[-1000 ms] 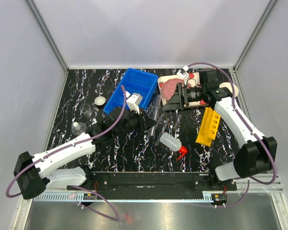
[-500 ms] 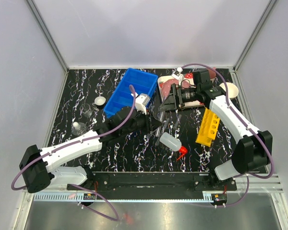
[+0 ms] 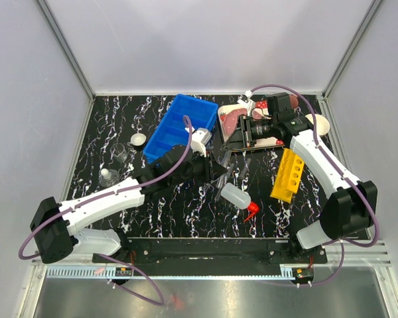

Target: Organize the chemistry lab equipment

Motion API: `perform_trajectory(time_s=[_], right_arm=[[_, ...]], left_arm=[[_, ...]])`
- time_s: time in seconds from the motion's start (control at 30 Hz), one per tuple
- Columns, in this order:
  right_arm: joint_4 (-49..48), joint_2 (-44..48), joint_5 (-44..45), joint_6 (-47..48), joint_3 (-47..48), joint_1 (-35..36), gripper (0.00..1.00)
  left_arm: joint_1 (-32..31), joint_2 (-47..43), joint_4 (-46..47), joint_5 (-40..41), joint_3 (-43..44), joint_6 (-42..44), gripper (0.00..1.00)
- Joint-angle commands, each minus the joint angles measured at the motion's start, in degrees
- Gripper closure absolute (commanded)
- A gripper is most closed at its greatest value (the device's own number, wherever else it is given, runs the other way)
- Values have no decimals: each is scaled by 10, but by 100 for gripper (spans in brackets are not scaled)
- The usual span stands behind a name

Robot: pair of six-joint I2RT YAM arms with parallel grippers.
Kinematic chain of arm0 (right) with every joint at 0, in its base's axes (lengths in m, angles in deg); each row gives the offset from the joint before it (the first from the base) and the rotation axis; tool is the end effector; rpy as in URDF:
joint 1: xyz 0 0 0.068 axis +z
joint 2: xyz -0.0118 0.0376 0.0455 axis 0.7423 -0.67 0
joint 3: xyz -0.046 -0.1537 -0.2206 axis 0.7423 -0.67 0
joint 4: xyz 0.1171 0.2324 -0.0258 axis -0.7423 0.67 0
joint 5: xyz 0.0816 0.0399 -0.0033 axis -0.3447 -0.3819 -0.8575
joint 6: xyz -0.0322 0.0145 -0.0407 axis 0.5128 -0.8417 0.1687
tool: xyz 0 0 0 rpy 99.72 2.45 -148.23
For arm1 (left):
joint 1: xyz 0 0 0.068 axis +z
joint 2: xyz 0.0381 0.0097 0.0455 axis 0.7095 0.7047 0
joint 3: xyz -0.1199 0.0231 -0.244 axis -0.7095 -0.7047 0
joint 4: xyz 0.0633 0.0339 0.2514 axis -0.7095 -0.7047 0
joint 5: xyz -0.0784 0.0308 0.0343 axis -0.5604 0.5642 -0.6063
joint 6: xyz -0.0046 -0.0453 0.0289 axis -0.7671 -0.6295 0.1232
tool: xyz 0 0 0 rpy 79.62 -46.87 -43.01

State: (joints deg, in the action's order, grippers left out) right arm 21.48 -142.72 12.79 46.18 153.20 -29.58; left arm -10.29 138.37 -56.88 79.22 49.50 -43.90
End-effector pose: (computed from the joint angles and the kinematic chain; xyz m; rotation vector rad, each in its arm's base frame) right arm 0.2963 0.1302 0.3351 -0.6688 2.1643 1.4334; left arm 0.1627 -0.2389 0.3127 0.4014 2.0073 -1.0644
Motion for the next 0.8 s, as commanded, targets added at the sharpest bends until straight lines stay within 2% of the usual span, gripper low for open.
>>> perform_trajectory(time_s=[0.0, 0.03, 0.1, 0.13, 0.17, 0.27, 0.3, 0.4, 0.5, 0.67, 0.77], right_arm=[[-5, 17, -3, 12, 15, 5, 74], [-5, 23, -3, 12, 13, 5, 76], [-5, 30, 1, 17, 10, 5, 79], [-5, 37, 4, 19, 9, 3, 80], [-5, 40, 4, 21, 8, 0, 80], [-5, 55, 4, 22, 5, -23, 81], [-6, 60, 4, 23, 2, -32, 82], [-11, 84, 15, 31, -17, -74, 82], [-10, 120, 44, 53, -42, -130, 81], [24, 161, 146, 133, -38, -238, 81], [29, 168, 216, 164, -30, -276, 80]], left_arm=[[-4, -3, 26, 11, 22, 7, 90], [-4, -3, 27, 12, 20, 6, 87], [-4, -5, 28, 13, 19, -1, 64], [-3, -9, 29, 14, 17, -3, 58], [-4, -12, 31, 15, 14, -3, 46], [-3, -30, 22, 18, 12, 5, 29], [-3, -37, 17, 18, 13, 17, 19], [-2, -73, -9, 38, 9, 55, 7], [11, -118, -46, 42, -1, 112, 1], [64, -193, -156, 41, -19, 200, 1], [78, -214, -215, 83, -35, 237, 1]])
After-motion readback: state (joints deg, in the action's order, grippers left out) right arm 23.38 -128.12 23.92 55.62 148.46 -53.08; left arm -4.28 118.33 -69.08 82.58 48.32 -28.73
